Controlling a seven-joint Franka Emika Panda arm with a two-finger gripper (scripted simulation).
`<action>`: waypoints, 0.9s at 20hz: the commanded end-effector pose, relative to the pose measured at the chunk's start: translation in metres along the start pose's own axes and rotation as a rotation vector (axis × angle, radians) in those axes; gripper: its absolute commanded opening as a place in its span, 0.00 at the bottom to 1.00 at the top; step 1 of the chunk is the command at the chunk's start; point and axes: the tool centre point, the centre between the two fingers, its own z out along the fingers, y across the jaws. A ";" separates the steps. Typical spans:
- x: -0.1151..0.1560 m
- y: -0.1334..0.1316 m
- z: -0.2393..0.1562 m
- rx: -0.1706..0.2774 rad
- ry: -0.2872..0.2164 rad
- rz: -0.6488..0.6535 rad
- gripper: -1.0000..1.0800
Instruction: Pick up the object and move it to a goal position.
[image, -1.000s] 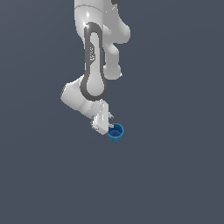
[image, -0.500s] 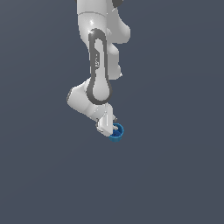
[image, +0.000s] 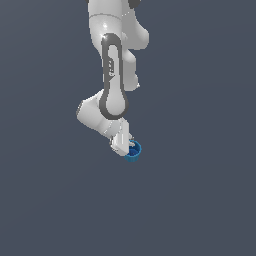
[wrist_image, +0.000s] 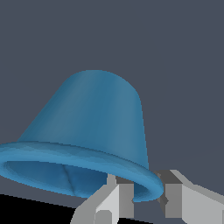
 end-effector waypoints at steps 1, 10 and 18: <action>0.000 0.000 0.000 0.000 0.000 0.000 0.00; -0.003 0.004 -0.028 0.000 0.000 0.001 0.00; -0.011 0.014 -0.101 -0.002 0.001 0.003 0.00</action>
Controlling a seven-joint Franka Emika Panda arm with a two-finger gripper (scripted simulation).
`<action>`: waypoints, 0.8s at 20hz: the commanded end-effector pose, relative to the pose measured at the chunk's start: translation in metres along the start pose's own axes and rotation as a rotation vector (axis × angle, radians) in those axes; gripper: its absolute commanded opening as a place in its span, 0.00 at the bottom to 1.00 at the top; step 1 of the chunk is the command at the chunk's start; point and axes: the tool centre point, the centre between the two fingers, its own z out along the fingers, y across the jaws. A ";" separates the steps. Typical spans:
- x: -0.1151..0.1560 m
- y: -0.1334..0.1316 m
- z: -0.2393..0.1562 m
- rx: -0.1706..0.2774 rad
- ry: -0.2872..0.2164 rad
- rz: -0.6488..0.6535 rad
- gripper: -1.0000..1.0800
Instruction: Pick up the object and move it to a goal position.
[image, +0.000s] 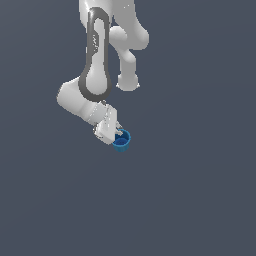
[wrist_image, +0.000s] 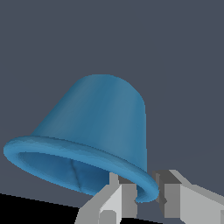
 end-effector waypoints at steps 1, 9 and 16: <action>-0.004 0.003 -0.030 0.002 0.001 -0.001 0.00; -0.013 0.014 -0.122 0.000 0.003 0.000 0.00; -0.018 0.018 -0.174 0.000 0.002 -0.002 0.00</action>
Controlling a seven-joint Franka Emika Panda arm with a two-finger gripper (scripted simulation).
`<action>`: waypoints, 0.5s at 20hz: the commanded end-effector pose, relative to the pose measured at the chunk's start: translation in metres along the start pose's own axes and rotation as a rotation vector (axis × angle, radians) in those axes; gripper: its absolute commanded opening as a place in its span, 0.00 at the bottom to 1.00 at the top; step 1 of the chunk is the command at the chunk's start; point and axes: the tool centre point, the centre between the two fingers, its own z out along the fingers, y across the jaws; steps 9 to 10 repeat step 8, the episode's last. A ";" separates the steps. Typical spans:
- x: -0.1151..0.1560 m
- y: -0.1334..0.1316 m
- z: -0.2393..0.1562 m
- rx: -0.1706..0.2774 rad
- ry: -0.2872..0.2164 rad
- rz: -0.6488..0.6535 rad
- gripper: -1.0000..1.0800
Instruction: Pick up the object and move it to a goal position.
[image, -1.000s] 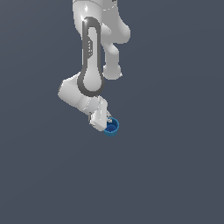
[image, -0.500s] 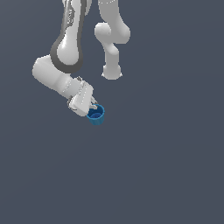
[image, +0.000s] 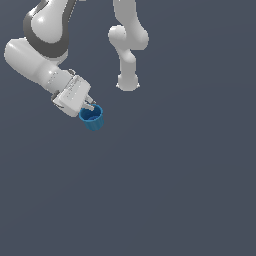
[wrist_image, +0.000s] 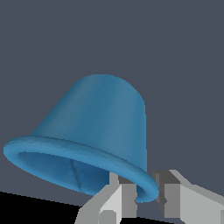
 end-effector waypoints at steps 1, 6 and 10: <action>-0.002 0.001 -0.014 0.000 0.000 -0.002 0.00; -0.003 0.001 -0.028 0.000 -0.001 -0.004 0.00; -0.004 0.001 -0.029 0.000 -0.002 -0.004 0.00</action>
